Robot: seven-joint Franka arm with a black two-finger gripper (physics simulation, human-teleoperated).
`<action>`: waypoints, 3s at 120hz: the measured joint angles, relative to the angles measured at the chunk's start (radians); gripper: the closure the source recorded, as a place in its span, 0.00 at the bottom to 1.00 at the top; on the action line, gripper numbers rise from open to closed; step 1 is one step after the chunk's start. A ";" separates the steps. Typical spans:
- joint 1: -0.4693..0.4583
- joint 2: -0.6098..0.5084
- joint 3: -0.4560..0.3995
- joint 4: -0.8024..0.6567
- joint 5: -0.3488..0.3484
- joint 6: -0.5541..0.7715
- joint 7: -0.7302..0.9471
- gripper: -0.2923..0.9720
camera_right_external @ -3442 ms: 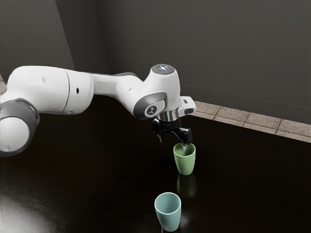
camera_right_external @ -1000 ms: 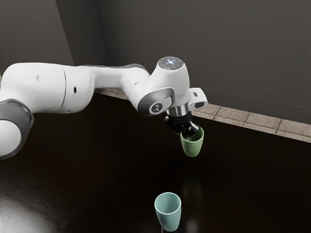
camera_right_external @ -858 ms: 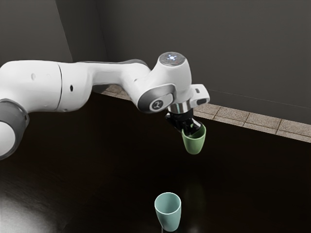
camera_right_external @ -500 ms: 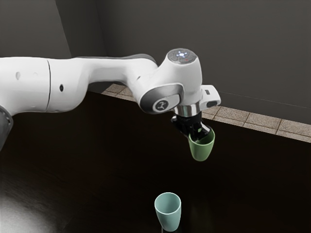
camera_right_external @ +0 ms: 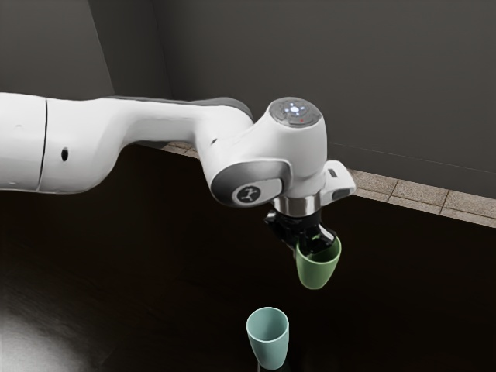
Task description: Place the left cup onto the right cup
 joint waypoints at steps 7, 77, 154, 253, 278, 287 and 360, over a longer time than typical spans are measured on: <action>0.000 -0.019 -0.003 -0.020 -0.010 -0.001 -0.020 0.85; 0.004 -0.162 -0.009 -0.206 -0.098 0.050 -0.153 0.85; 0.001 -0.342 -0.010 -0.375 -0.180 0.148 -0.210 0.85; 0.002 -0.434 -0.025 -0.452 -0.297 0.059 -0.232 0.85; 0.008 -0.434 -0.025 -0.451 -0.300 0.060 -0.237 0.85; 0.009 -0.433 -0.025 -0.451 -0.300 0.061 -0.239 0.85; 0.036 -0.393 -0.025 -0.451 -0.296 0.089 -0.246 0.85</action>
